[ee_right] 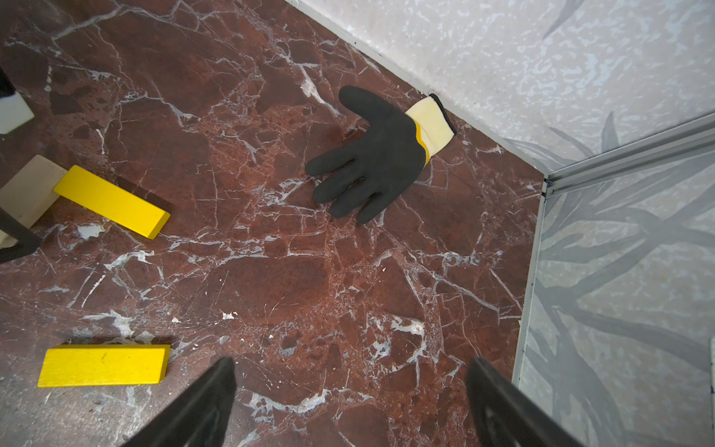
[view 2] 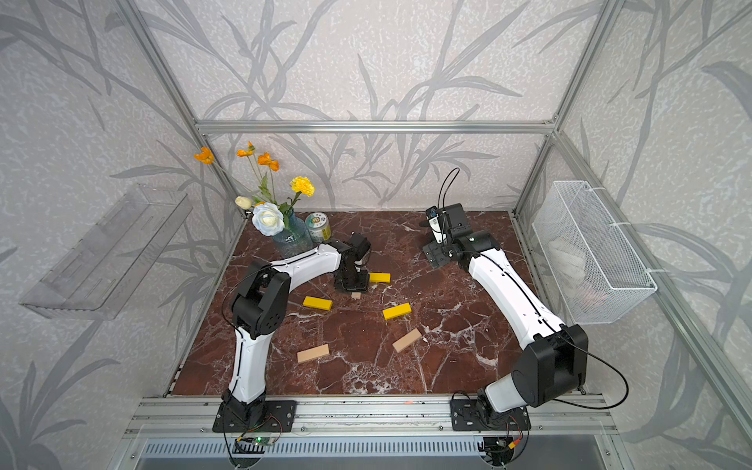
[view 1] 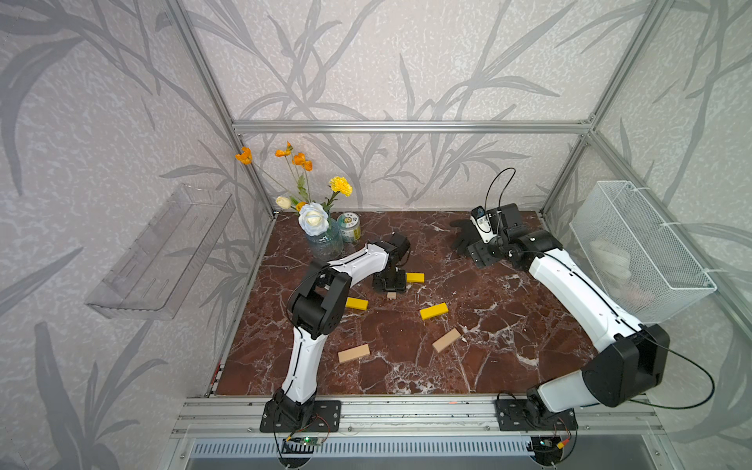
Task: Assemble the number 6 with building blocks
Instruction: Assemble the building block at the center of the board, then pick up the building block from the center of the board.
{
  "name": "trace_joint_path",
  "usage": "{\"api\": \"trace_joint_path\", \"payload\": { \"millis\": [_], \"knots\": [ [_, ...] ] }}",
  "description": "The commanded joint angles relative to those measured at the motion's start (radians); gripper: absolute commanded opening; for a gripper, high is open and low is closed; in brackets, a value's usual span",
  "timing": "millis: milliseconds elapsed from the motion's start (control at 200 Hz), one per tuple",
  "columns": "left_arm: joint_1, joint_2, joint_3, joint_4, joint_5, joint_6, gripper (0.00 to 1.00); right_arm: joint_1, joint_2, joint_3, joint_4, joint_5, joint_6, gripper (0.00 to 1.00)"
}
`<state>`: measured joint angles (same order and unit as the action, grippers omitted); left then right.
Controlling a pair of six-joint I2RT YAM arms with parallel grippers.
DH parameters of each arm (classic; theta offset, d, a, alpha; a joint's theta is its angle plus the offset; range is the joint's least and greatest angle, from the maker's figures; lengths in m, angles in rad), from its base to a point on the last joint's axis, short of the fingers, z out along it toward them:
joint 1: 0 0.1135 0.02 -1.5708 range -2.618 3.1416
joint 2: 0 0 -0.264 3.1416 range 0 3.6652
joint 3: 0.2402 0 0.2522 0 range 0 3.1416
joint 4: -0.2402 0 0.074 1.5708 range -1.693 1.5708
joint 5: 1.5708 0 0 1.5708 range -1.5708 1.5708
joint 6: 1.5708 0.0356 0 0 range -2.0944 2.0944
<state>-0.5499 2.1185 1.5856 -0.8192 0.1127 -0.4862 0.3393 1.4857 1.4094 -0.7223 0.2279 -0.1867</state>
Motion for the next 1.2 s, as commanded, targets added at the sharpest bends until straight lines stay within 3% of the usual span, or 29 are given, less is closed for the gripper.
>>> {"api": "trace_joint_path", "payload": {
  "millis": [0, 230, 325, 420, 515, 575, 640, 855, 950, 1195],
  "knots": [
    [-0.004, -0.069, -0.013, -0.019, -0.022, -0.003, 0.68, -0.003, -0.036, -0.017, 0.010, 0.000, 0.004, 0.94],
    [-0.010, -0.219, 0.034, -0.019, 0.037, -0.066, 0.74, -0.003, -0.042, -0.052, 0.028, -0.043, -0.025, 0.94],
    [-0.011, -0.291, 0.071, -0.020, 0.048, -0.087, 0.75, -0.001, -0.034, -0.073, 0.039, -0.150, -0.085, 0.94],
    [-0.003, -0.349, 0.071, -0.011, 0.008, -0.079, 0.76, 0.020, -0.008, -0.105, 0.019, -0.310, -0.240, 0.94],
    [0.031, -0.388, 0.010, 0.008, -0.036, -0.061, 0.76, 0.085, 0.002, -0.173, -0.026, -0.401, -0.508, 0.94],
    [0.061, -0.407, -0.036, 0.013, -0.022, -0.060, 0.76, 0.134, 0.009, -0.236, 0.000, -0.350, -0.647, 0.94],
    [0.083, -0.433, -0.085, 0.027, -0.016, -0.062, 0.75, 0.191, 0.039, -0.259, 0.026, -0.234, -0.683, 0.94],
    [0.130, -0.518, -0.258, 0.108, -0.016, -0.090, 0.75, 0.249, 0.147, -0.269, 0.052, -0.225, -0.775, 0.86],
    [0.162, -0.558, -0.328, 0.138, 0.000, -0.110, 0.75, 0.261, 0.165, -0.288, 0.117, -0.248, -0.794, 0.86],
    [0.226, -0.646, -0.443, 0.159, 0.016, -0.118, 0.75, 0.265, 0.306, -0.181, 0.049, -0.389, -0.850, 0.84]
  ]
}}
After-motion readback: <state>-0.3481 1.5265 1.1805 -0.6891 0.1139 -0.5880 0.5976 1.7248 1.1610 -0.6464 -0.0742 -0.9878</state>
